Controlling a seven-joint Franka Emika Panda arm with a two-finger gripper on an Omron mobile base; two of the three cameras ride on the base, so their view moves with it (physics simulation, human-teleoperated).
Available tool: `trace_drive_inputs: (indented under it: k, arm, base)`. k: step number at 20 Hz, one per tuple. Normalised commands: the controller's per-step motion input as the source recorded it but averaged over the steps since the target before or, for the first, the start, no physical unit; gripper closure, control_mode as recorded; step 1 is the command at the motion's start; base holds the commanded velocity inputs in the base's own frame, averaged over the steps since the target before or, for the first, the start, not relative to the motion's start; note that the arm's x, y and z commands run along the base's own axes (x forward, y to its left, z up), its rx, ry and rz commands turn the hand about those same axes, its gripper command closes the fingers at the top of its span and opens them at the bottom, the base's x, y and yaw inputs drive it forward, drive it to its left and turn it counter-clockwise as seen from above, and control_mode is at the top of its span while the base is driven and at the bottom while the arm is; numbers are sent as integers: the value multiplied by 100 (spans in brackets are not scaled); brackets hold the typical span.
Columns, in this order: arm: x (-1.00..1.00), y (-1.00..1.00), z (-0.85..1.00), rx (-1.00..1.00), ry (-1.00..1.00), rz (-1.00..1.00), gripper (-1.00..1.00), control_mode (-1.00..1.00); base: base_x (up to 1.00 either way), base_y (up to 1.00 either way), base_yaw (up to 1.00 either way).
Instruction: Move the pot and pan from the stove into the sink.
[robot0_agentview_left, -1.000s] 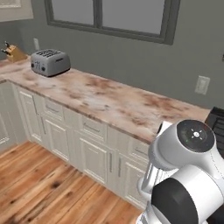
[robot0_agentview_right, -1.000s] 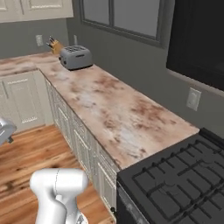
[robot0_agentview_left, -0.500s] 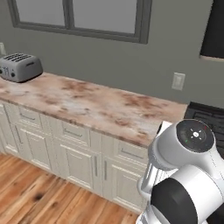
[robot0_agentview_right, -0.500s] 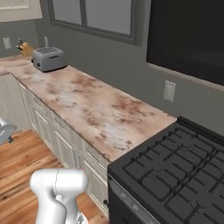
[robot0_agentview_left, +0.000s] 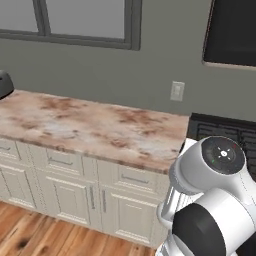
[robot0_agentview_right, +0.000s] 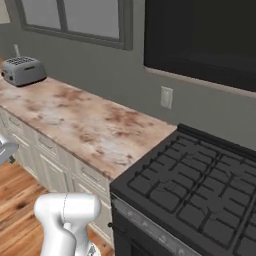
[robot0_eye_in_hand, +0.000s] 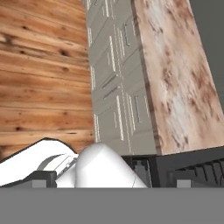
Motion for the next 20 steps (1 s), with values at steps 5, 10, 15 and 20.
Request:
trace_drive_inputs:
  k: [5,10,15,20]
  arm:
    - [0,0,0,0,0,0,-100,100]
    - [0,0,0,0,0,0,-100,100]
    - [0,0,0,0,0,0,-100,100]
    - [0,0,0,0,0,0,-100,100]
  base:
    - [-18,0,-33]
    - [-19,0,-33]
    - [-22,0,-32]
    - [-20,0,-31]
